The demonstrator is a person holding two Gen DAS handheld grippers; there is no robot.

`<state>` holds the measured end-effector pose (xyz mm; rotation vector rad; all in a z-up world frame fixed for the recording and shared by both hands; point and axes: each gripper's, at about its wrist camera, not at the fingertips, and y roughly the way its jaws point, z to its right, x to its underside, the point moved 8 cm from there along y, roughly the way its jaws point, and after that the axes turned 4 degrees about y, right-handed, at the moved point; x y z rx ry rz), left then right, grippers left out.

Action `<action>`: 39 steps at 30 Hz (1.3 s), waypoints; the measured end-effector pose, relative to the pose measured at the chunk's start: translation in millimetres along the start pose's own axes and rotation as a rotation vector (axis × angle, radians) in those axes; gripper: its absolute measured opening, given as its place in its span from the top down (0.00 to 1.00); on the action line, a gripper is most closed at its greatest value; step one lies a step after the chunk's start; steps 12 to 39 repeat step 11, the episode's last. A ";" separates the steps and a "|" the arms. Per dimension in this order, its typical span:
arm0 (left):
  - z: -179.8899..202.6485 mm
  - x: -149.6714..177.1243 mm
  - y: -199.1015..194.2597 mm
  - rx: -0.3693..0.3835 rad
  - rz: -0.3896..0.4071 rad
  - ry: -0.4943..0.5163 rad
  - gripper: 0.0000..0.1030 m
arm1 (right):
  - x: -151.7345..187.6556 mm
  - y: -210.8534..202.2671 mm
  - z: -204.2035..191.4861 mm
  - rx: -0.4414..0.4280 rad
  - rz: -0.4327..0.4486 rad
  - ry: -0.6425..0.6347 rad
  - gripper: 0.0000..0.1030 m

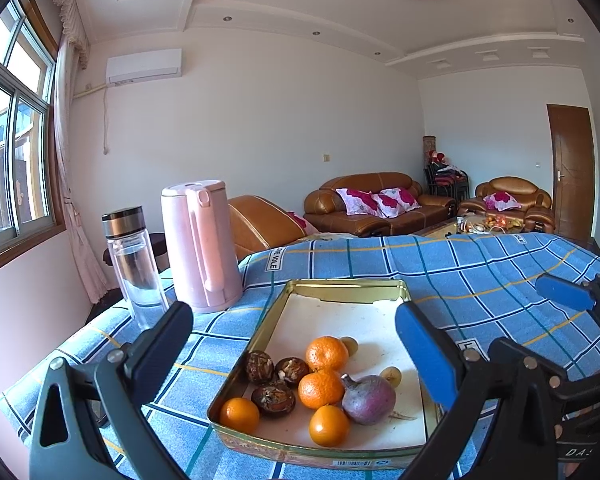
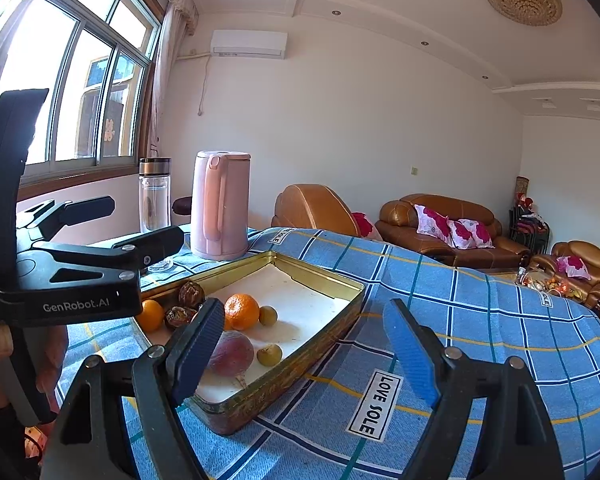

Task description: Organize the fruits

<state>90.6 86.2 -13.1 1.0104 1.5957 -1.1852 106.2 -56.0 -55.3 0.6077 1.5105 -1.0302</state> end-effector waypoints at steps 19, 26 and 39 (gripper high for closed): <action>9.0 0.9 2.9 0.003 -0.014 0.024 0.00 | 7.7 -1.4 8.6 0.008 -0.009 0.018 0.20; 9.0 0.9 2.9 0.003 -0.014 0.024 0.00 | 7.7 -1.4 8.6 0.008 -0.009 0.018 0.20; 9.0 0.9 2.9 0.003 -0.014 0.024 0.00 | 7.7 -1.4 8.6 0.008 -0.009 0.018 0.20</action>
